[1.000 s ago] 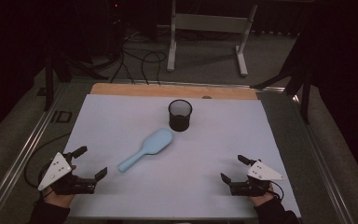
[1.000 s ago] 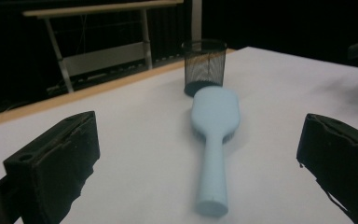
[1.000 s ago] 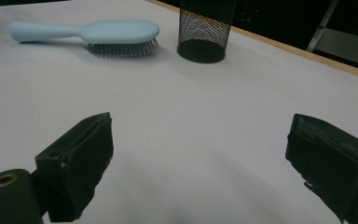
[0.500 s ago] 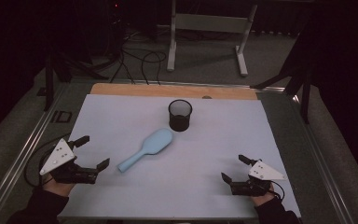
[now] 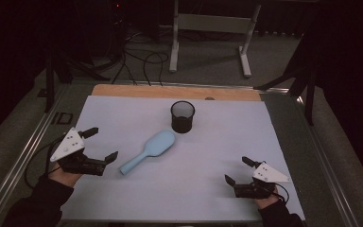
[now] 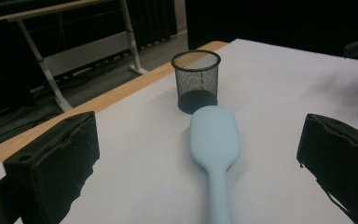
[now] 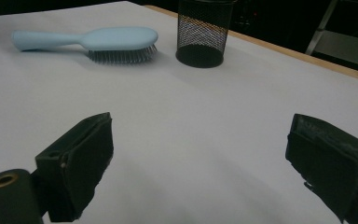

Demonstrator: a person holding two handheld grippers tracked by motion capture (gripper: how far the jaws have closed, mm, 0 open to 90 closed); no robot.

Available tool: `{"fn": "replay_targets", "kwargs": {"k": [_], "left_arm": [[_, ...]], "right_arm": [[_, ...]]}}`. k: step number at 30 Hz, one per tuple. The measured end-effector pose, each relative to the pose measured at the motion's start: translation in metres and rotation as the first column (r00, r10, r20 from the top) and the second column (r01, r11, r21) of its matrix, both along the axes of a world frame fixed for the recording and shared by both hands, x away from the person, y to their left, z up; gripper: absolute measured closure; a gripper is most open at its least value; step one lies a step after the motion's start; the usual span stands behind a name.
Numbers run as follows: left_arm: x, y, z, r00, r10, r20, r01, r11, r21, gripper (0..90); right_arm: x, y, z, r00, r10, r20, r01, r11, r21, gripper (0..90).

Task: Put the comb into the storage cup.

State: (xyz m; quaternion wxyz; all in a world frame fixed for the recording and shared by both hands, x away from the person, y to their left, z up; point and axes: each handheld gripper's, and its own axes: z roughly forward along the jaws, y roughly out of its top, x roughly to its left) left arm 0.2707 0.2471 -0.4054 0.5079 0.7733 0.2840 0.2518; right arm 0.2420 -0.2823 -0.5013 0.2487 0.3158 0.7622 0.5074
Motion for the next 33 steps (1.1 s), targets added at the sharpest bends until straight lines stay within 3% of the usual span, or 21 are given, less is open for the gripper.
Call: {"fn": "replay_targets", "kwargs": {"k": [33], "left_arm": [[0.04,-0.04,0.022,0.9969,-0.037,-0.069,0.045,0.9923,0.116,0.0]], "right_arm": [[0.001,-0.001,0.001,1.0,0.005,-0.008,-0.005,1.0,0.025,7.5]]}}
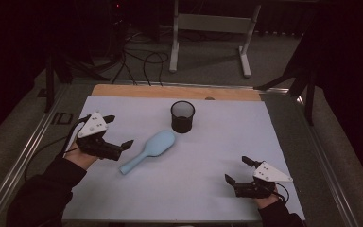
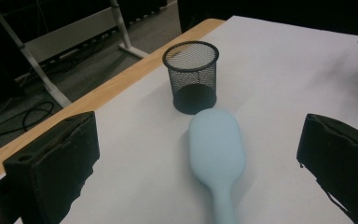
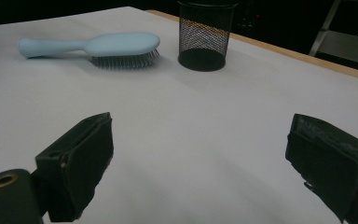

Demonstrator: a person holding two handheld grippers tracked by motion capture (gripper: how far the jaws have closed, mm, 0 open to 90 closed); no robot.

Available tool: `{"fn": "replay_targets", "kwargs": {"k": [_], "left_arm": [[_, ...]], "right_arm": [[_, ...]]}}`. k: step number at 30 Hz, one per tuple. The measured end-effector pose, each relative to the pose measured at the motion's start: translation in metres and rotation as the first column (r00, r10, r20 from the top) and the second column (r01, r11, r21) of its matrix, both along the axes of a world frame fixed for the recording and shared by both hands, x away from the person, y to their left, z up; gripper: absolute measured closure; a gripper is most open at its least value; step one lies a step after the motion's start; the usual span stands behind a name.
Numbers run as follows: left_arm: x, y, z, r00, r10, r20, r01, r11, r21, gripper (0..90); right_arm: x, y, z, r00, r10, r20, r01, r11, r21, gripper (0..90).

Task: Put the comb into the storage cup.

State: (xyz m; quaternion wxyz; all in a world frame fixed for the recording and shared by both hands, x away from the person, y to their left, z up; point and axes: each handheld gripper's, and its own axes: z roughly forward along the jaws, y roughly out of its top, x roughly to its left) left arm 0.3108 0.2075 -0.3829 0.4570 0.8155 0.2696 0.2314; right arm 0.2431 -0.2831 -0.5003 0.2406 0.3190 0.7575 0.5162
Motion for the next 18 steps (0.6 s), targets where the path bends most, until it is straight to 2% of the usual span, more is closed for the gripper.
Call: {"fn": "replay_targets", "kwargs": {"k": [12,13,18], "left_arm": [[0.014,-0.016,-0.002,0.9994,-0.012,-0.034,0.013,0.9992,0.037,0.0],[0.015,-0.017,-0.003,0.9993,-0.009,-0.036,0.011,0.9986,0.052,0.0],[0.022,-0.023,-0.007,0.9982,0.008,-0.06,-0.004,0.9975,0.07,0.0]], "right_arm": [[0.001,0.0,-0.001,1.0,0.005,-0.002,-0.005,1.0,0.005,7.5],[0.001,0.0,-0.001,1.0,0.005,-0.002,-0.005,1.0,0.007,7.5],[0.001,0.0,0.0,1.0,0.009,-0.001,-0.009,1.0,0.006,7.5]]}}
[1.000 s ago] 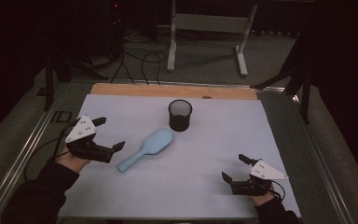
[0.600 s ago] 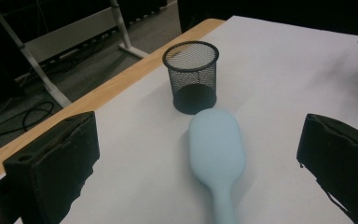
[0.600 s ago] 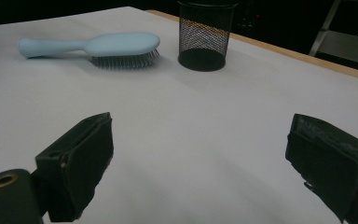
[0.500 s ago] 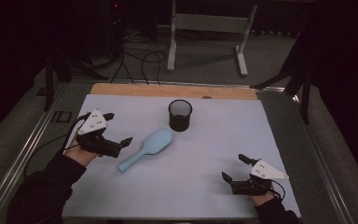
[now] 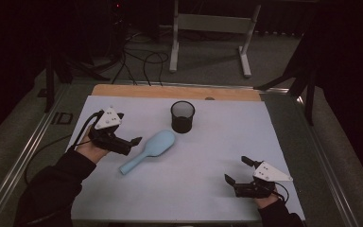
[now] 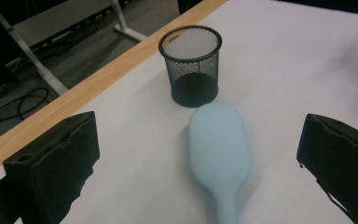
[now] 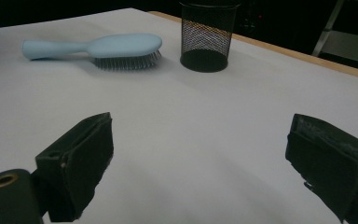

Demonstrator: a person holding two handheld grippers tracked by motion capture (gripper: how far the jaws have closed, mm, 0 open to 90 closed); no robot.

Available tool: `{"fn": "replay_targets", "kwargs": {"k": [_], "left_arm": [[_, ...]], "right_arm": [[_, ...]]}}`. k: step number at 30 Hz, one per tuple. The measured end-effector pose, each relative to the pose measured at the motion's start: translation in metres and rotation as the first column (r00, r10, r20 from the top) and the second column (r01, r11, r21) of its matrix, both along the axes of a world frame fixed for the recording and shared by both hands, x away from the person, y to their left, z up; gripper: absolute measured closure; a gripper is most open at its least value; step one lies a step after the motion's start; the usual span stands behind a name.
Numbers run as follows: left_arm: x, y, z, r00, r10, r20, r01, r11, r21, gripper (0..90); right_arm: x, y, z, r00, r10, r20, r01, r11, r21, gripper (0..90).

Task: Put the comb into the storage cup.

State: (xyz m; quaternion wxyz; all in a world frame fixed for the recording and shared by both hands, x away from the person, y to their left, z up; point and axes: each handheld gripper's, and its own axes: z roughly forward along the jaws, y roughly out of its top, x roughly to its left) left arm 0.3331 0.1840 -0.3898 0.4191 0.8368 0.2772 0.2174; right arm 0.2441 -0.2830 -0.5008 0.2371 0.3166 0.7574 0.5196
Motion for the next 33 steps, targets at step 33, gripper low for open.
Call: {"fn": "replay_targets", "kwargs": {"k": [33], "left_arm": [[0.024,-0.031,-0.05,0.971,0.013,-0.239,0.035,0.9795,0.198,0.0]], "right_arm": [[0.0,0.001,0.0,0.9999,0.01,-0.005,-0.01,1.0,0.002,7.6]]}}
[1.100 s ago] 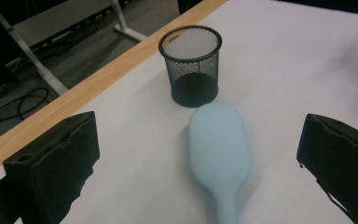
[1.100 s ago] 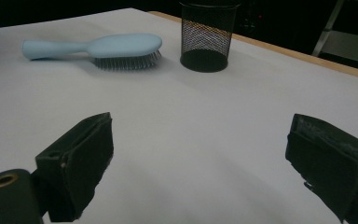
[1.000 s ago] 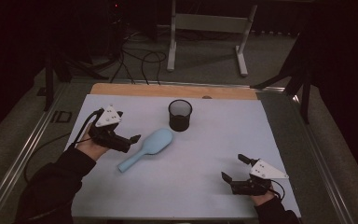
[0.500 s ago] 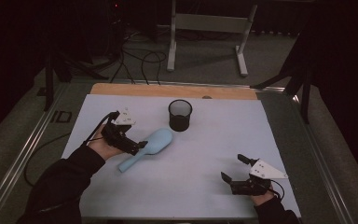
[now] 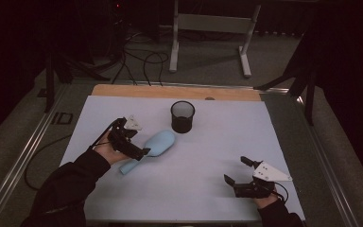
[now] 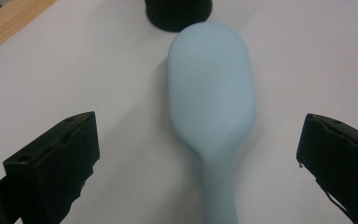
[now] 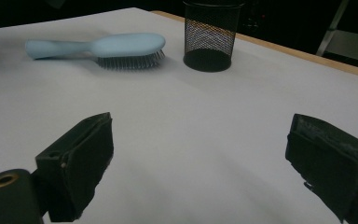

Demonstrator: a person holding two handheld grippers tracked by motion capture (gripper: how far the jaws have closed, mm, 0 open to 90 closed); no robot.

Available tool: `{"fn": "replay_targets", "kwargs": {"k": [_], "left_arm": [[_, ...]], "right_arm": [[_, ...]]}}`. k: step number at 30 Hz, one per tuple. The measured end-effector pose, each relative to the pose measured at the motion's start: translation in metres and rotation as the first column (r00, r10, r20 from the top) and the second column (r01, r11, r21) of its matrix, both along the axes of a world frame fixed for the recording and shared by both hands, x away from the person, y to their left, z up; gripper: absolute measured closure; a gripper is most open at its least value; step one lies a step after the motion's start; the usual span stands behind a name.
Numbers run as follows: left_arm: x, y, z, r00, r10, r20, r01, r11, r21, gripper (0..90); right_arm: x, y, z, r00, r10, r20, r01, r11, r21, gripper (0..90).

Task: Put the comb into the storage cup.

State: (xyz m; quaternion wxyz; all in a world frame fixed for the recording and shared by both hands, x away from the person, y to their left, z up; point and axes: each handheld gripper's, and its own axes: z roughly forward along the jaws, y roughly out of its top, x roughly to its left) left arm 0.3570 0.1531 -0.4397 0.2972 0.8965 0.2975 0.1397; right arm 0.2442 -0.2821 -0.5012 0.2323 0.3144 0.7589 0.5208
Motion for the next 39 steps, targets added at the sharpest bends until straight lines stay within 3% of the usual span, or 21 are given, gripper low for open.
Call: {"fn": "replay_targets", "kwargs": {"k": [17,23,27,30,39], "left_arm": [[0.002,-0.007,-0.016,0.9963,0.006,-0.086,0.002,0.9957,0.092,3.3],[0.003,-0.01,-0.02,0.9929,0.025,-0.116,-0.011,0.9929,0.118,10.7],[0.006,-0.012,-0.024,0.9859,0.033,-0.164,-0.013,0.9921,0.125,14.2],[0.006,-0.013,-0.026,0.9841,0.038,-0.173,-0.013,0.9898,0.142,15.9],[0.006,-0.015,-0.029,0.978,0.027,-0.207,0.003,0.9895,0.145,36.0]], "right_arm": [[0.0,0.0,0.0,1.0,0.0,-0.003,0.0,1.0,-0.001,7.6],[0.0,0.0,0.0,1.0,0.002,-0.004,-0.002,1.0,0.001,7.6],[0.0,0.001,0.0,1.0,0.002,-0.004,-0.002,1.0,0.0,7.6],[0.0,0.0,0.0,1.0,0.003,-0.006,-0.003,1.0,0.001,7.6],[0.0,0.0,0.0,1.0,0.003,-0.001,-0.003,1.0,0.0,7.6]]}}
